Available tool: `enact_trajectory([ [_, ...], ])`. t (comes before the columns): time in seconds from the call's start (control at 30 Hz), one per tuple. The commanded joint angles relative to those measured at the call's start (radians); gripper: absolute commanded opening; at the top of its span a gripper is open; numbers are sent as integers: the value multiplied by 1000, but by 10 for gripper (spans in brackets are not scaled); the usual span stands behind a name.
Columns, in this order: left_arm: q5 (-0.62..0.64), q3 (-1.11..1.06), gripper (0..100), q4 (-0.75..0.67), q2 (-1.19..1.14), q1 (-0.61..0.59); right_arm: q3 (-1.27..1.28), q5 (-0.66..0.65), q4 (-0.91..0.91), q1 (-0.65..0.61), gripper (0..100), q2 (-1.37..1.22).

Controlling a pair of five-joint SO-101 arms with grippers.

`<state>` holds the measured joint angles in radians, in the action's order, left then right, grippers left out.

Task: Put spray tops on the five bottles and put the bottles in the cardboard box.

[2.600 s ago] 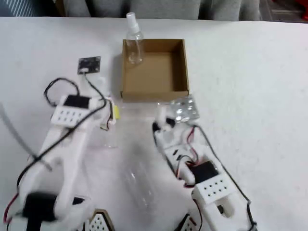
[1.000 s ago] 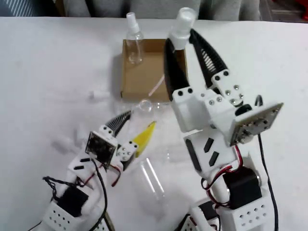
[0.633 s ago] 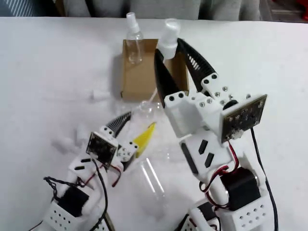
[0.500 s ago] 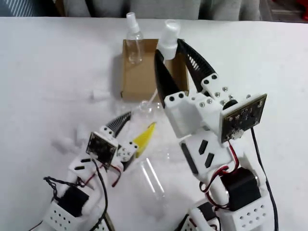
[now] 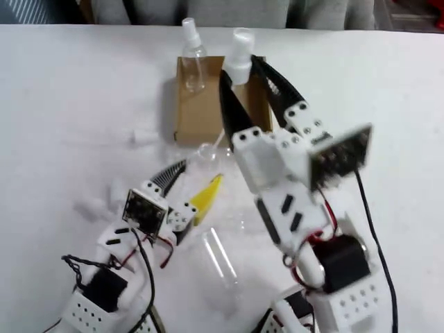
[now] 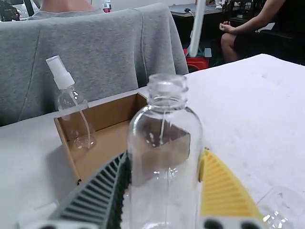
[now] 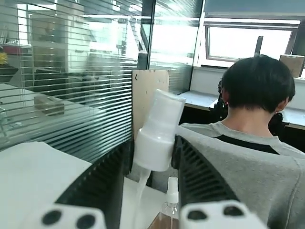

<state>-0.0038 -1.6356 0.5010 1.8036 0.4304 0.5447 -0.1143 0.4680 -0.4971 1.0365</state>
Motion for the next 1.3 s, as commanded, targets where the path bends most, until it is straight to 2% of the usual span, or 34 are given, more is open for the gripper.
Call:
enact_trajectory([
  [0.0, -14, 9, 22, -32, 16, -13, -31, -12, -44, -2, 15, -24],
  [0.43, -14, 14, 22, -32, 16, -13, -23, -6, -48, -4, 15, -67],
  [0.77, -14, 14, 22, -31, 16, -13, 83, -5, -50, -12, 15, -56],
  [1.27, -14, 12, 22, -32, 16, -13, 132, -5, -101, -35, 15, 24],
])
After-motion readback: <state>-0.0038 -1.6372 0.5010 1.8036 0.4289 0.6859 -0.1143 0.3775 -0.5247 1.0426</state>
